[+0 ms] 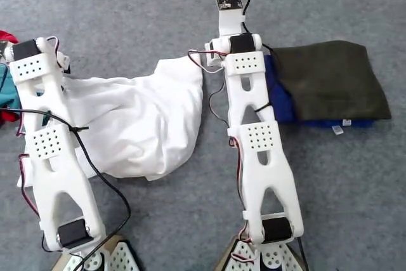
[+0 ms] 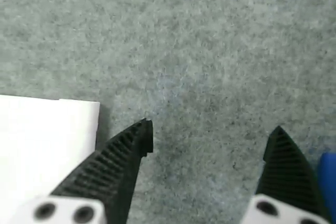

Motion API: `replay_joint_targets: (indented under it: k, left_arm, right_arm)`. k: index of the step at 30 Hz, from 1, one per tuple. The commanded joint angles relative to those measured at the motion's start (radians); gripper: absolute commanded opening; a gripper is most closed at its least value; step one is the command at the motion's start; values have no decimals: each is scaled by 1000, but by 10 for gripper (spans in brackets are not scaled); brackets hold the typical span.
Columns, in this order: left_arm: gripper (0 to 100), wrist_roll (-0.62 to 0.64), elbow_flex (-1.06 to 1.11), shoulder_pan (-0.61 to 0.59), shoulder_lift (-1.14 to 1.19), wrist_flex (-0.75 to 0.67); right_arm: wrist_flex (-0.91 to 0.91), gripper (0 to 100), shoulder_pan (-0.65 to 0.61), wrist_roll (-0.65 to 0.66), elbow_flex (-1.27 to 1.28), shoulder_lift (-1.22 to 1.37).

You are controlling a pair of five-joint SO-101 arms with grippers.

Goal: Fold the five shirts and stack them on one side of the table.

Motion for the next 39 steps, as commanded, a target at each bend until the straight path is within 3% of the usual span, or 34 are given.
replay_joint_targets:
  k: [1,12,23,27,32,39]
  left_arm:
    - [184,-9,-10,-10,-6,8]
    - [179,-9,-5,-19,-2,8]
    - [30,-77,-12,-27,-2,-3]
    - [30,-87,-13,-28,-9,-15]
    - [29,-147,-170,-30,-11,40]
    - [29,-209,-154,-116,-226,81]
  right_arm:
    - [-17,338,0,8,-47,-4]
    - [-17,338,0,8,-47,-4]
    - [-17,338,0,8,-47,-4]
    - [-17,338,0,8,-47,-4]
    - [-17,338,5,6,-50,-2]
    - [-14,340,6,0,-50,-10]
